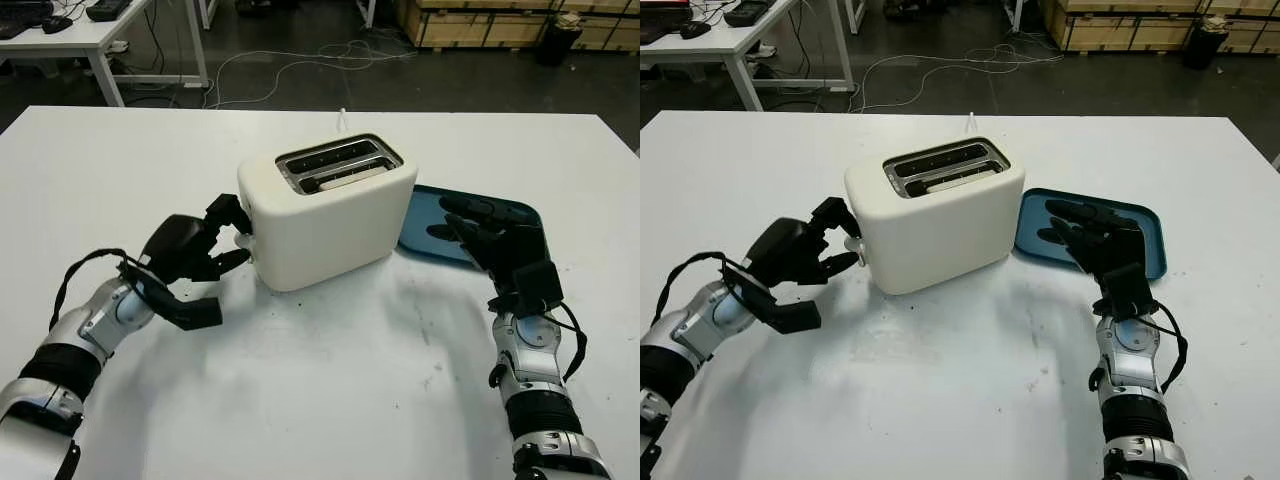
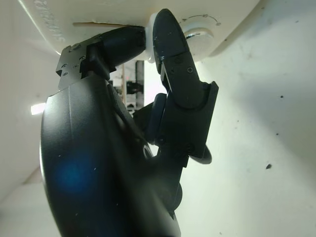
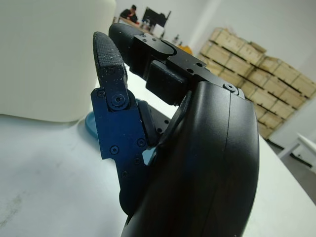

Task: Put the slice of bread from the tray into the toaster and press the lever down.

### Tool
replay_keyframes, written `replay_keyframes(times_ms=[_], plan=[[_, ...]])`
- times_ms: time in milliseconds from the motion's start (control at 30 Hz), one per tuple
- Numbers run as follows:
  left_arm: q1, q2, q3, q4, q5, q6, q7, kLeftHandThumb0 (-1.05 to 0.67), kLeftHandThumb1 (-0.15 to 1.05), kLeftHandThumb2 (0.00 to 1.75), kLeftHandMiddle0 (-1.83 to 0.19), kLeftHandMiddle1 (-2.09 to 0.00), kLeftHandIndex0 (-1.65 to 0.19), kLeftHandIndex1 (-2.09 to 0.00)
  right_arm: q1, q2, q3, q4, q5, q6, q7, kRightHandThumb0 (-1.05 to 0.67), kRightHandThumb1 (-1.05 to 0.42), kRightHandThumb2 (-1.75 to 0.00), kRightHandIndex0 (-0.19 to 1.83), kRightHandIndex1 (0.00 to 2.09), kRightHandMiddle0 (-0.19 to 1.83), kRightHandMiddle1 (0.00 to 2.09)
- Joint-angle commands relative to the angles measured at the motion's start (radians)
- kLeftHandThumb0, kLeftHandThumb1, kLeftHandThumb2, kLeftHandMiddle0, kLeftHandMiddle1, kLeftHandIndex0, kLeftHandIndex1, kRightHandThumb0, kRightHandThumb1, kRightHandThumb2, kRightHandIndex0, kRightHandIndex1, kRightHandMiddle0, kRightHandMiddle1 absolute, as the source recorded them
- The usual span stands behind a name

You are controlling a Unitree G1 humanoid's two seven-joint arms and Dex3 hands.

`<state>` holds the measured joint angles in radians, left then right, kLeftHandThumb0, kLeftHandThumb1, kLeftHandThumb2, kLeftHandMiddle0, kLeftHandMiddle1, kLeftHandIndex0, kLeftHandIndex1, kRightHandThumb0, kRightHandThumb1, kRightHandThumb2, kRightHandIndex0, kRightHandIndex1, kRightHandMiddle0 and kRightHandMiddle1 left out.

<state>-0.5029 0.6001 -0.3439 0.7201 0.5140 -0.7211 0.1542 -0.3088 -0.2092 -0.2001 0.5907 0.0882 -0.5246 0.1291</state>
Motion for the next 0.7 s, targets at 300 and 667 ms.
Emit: replay_keyframes(times_ms=[300, 667], plan=[[0.027, -0.091, -0.025, -0.043, 0.038, 0.020, 0.009, -1.05, 0.92, 0.70, -1.46, -1.75, -1.13, -1.75, -0.016, -0.031, -0.018, -0.009, 0.008, -0.003, -0.002, -0.53, -0.91, 0.00, 1.29, 0.16, 1.20, 0.00], [-0.034, -0.230, -0.142, 0.204, 0.147, 0.166, 0.061, -1.05, 0.92, 0.70, -1.34, -1.71, -1.05, -1.68, -0.011, -0.031, -0.020, -0.013, 0.015, 0.006, 0.005, -0.52, -0.89, 0.00, 1.28, 0.17, 1.20, 0.00]])
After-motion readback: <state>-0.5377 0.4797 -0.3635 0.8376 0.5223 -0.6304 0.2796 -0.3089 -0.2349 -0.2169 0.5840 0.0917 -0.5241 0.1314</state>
